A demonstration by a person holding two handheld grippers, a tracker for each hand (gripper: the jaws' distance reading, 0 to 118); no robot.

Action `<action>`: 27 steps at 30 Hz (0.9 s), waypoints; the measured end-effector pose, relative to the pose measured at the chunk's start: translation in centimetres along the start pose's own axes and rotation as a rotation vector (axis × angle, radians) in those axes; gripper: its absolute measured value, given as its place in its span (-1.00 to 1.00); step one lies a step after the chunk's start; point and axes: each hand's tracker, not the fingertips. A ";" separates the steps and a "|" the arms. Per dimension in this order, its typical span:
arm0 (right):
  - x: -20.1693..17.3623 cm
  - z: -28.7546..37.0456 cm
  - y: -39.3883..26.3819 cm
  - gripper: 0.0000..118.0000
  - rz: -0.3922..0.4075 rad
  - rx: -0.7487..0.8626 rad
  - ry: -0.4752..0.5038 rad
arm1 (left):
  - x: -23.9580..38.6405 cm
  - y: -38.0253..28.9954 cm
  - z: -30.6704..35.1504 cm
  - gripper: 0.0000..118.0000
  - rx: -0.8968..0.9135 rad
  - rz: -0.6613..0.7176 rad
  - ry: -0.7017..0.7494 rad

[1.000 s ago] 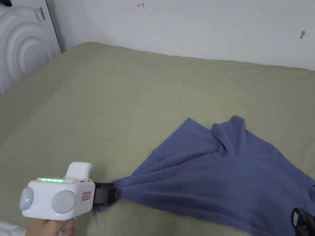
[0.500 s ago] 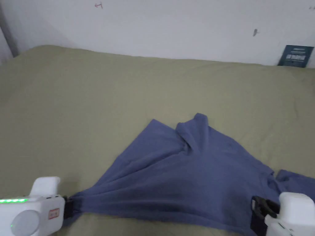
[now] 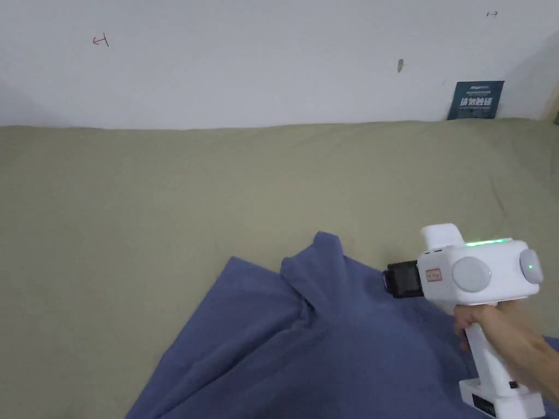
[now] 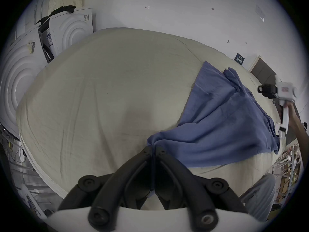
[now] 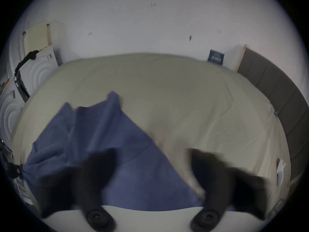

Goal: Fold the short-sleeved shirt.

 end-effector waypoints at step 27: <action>1.2 24.8 2.3 -0.94 0.119 0.346 0.032 | 1.6 7.5 6.2 -0.98 0.163 -0.065 0.044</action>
